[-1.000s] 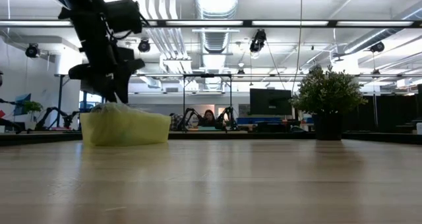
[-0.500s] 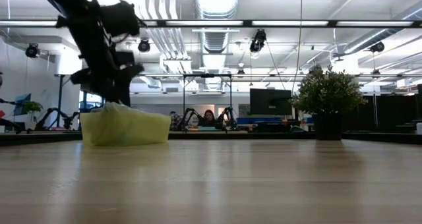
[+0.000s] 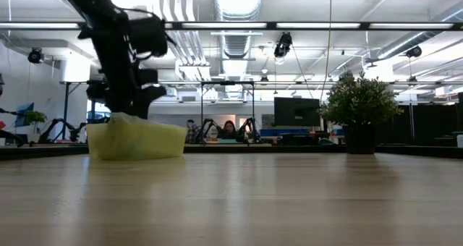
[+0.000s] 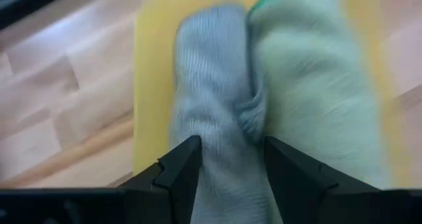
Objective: Roll microfiber towels into tight, uniform cylinder then place into a basket
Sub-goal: Put the rolled gray towel into the yellow bin
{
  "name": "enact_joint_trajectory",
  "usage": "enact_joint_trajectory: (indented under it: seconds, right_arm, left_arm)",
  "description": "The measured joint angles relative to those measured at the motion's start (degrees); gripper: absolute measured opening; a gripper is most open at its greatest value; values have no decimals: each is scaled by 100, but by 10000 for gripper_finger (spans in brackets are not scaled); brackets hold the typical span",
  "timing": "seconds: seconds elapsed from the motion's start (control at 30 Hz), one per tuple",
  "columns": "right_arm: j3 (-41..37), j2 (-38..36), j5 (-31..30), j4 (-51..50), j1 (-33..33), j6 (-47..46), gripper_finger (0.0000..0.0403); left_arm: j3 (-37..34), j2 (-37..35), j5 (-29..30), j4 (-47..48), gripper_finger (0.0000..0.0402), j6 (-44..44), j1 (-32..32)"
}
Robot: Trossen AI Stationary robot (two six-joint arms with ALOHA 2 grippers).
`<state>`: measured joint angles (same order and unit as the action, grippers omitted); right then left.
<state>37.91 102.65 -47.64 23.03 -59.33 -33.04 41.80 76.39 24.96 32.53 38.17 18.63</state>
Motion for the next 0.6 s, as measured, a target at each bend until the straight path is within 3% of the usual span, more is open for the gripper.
enact_joint_trajectory:
  seconds: [0.33, 0.6]
  right_arm:
    - [-14, 0, 1, -2, 0, 0, 100]
    - [-22, 0, -2, 0, 2, 0, 100]
  left_arm:
    - [169, -771, -110, -42, 153, -96, -81]
    - [-81, -419, -218, -157, 153, -96, -299]
